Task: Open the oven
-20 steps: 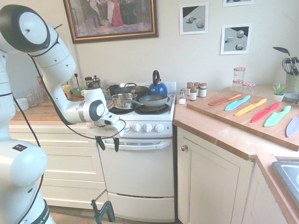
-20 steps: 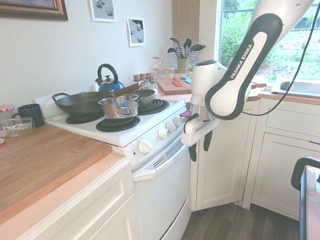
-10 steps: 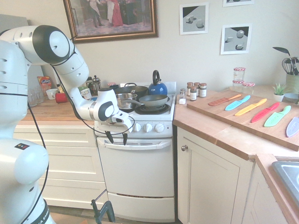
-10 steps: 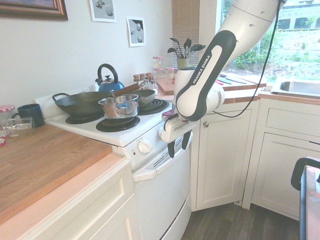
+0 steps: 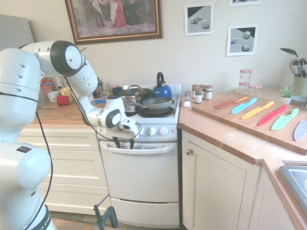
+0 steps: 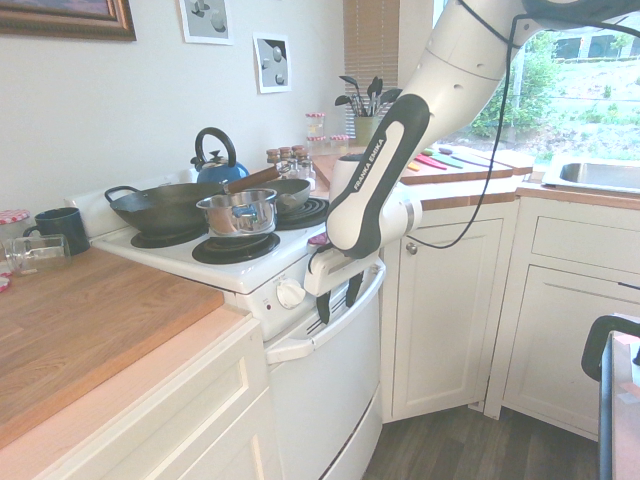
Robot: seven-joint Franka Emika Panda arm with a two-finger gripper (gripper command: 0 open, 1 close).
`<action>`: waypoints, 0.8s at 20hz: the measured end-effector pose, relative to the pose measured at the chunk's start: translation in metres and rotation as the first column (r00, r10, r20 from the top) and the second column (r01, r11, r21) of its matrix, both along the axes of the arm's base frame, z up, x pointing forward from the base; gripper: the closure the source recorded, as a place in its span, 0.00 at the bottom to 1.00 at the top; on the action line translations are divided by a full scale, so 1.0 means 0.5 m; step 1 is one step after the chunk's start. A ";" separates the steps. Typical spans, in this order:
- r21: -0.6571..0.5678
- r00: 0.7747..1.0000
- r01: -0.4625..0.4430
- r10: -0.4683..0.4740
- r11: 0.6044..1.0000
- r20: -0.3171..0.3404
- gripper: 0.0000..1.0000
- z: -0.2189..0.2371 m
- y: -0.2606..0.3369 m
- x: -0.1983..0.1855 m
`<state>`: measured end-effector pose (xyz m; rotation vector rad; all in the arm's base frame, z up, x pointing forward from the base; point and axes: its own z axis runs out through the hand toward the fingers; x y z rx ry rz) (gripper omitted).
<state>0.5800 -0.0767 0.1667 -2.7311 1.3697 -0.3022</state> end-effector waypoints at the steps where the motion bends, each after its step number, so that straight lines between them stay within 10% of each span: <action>1: -0.004 1.000 -0.009 0.009 1.000 0.008 0.00 -0.007 -0.001 -0.003; 8: -0.066 0.993 -0.081 0.086 0.995 0.086 0.00 -0.034 -0.022 -0.078; 16: -0.056 0.996 -0.052 0.048 0.997 -0.076 0.00 -0.157 -0.135 -0.326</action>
